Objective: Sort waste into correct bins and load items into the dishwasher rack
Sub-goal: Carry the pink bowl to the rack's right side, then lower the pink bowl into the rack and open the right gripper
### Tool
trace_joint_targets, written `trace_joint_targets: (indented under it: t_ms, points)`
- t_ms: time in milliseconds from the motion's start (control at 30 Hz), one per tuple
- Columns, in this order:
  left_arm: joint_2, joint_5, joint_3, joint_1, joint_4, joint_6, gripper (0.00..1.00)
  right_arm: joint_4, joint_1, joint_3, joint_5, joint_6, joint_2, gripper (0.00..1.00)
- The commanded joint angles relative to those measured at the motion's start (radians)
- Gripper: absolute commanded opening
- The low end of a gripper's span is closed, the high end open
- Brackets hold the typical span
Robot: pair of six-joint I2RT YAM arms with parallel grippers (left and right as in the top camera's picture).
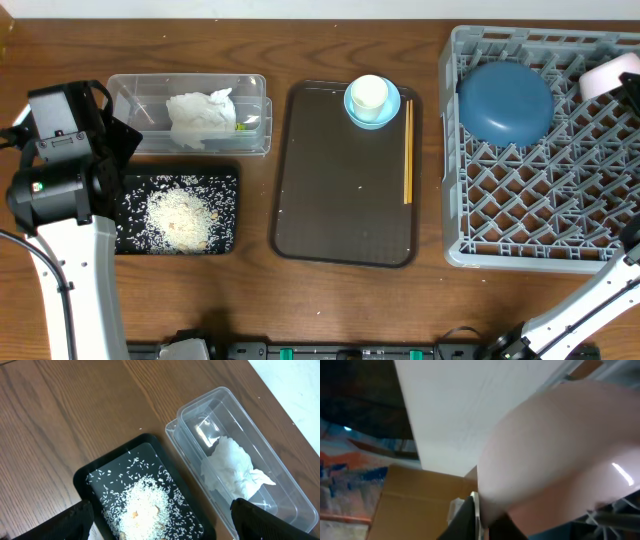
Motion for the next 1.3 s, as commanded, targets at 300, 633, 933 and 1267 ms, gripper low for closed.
trace_joint_targets:
  t_ms: [300, 633, 933, 1267]
  points:
    - [0.004, -0.020, -0.003, 0.006, -0.003, -0.013, 0.90, -0.325, -0.003, -0.002, 0.557, -0.072, -0.242, 0.28]
    - [0.004, -0.020, -0.003, 0.006, -0.003, -0.013, 0.90, -0.294, 0.053, -0.002, 0.880, -0.020, -0.467, 0.25]
    - [0.004, -0.020, -0.003, 0.005, -0.002, -0.013, 0.90, -0.195, 0.271, -0.002, 1.486, -0.020, -0.311, 0.32]
    - [0.004, -0.021, -0.003, 0.006, -0.002, -0.013, 0.90, -0.182, 0.321, -0.002, 1.594, -0.085, -0.201, 0.29]
